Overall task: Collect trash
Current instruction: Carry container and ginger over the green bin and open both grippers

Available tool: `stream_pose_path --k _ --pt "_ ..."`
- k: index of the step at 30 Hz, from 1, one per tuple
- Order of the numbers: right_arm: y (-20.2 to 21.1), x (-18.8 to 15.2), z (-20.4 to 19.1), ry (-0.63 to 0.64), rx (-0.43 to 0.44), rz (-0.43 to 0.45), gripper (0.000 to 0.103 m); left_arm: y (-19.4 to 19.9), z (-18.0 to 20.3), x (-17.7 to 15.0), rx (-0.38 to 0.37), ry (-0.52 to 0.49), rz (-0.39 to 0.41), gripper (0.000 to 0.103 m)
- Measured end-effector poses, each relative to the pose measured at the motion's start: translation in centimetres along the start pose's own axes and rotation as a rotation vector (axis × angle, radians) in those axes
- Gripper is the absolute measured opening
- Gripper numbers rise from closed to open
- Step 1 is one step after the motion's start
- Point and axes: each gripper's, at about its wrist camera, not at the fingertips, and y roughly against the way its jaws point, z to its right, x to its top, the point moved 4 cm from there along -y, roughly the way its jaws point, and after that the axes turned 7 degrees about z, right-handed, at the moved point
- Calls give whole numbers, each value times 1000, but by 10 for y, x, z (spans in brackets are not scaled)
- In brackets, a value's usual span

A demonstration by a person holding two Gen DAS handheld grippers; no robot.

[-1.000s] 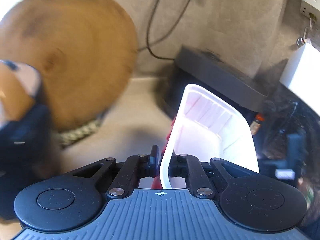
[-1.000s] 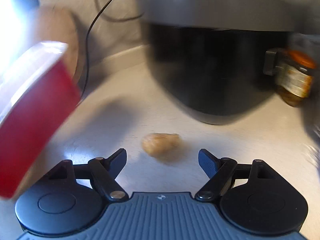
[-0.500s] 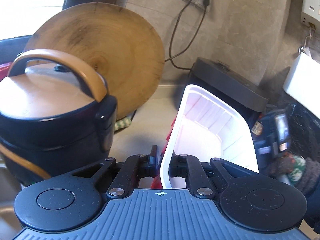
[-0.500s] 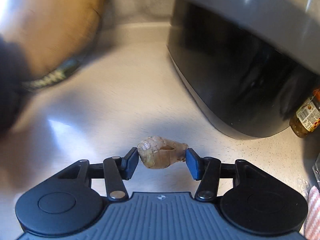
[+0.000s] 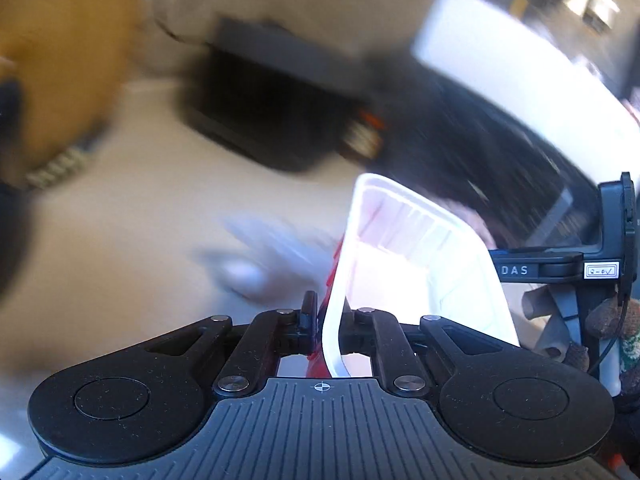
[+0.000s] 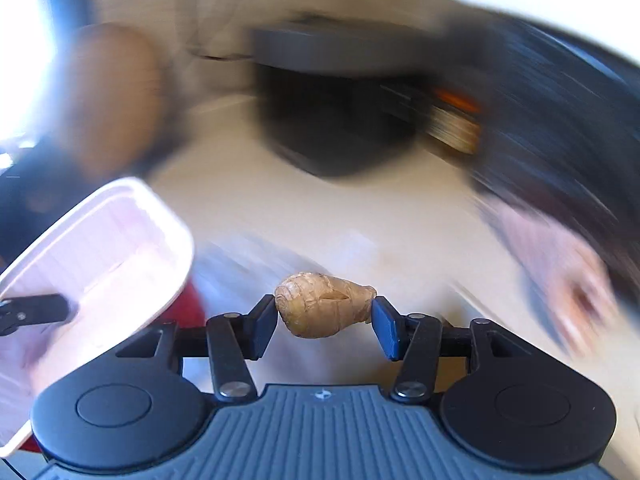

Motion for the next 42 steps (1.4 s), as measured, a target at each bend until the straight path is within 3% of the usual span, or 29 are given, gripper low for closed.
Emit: stream_pose_path --k 5,8,10,14,17,21,24,29,33,38,42 --pt "41 -78 95 -185 -246 -77 52 -52 62 -35 -99 -109 -141 12" --pt "56 -124 136 -269 -330 -123 52 -90 94 -58 -100 -151 -224 12" --pt "58 -155 156 -301 -363 -152 52 -125 109 -80 -62 -182 -298 13" --pt "42 -216 178 -362 -378 -232 52 -199 113 -139 -80 -112 -461 33" --pt "11 -250 188 -399 -350 -298 52 -238 101 -171 -11 -40 -531 35" --pt "-42 -289 181 -380 -270 -391 52 -249 93 -163 -11 47 -448 34" --pt "-90 -314 167 -359 -177 -454 52 -246 96 -151 -21 50 -382 34" --pt "-180 -360 145 -367 -71 -594 52 -219 101 -136 -38 60 -342 34" --pt "-240 -400 140 -445 -51 -719 52 -188 107 -133 -68 18 -343 34" --pt "-275 -425 146 -614 -23 -821 53 -161 101 -128 -43 0 -343 34" --pt "-267 -419 148 -607 -68 -830 54 -138 100 -101 -47 -4 -283 34"
